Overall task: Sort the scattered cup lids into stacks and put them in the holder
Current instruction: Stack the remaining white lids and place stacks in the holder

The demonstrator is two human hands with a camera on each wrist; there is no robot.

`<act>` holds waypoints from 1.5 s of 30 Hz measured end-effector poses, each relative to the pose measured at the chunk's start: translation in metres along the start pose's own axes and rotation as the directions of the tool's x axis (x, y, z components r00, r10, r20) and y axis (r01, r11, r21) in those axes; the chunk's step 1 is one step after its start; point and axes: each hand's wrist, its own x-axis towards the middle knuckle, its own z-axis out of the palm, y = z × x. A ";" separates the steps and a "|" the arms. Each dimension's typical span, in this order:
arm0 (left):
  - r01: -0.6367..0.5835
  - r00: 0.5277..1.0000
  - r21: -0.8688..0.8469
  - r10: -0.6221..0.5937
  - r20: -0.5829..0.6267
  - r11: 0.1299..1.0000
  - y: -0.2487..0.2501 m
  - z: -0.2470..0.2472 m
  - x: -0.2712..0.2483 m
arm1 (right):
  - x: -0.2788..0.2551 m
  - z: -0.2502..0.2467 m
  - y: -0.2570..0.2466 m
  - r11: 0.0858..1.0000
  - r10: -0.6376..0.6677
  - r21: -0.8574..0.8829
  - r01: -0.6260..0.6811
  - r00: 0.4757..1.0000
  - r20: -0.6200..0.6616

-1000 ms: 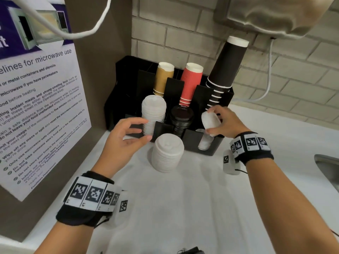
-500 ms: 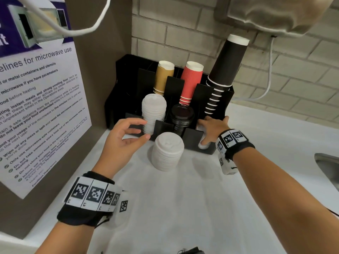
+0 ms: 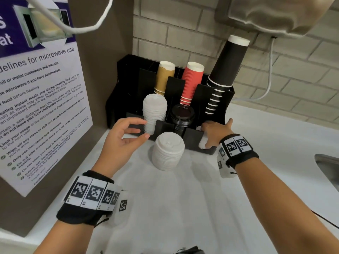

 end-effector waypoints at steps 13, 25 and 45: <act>0.020 1.000 -0.037 -0.020 0.003 0.999 0.007 0.001 -0.002 | -0.034 0.004 -0.090 0.771 -0.326 0.508 0.383 0.924 -0.202; 0.092 0.986 -0.050 -0.085 0.140 0.994 0.006 0.010 -0.007 | -0.053 -0.014 -0.085 0.451 -0.172 0.747 0.488 0.869 -0.464; 0.091 0.954 -0.219 -0.022 0.299 0.972 0.020 0.033 -0.010 | -0.101 -0.008 -0.079 -0.148 -0.164 0.913 0.381 0.901 -0.402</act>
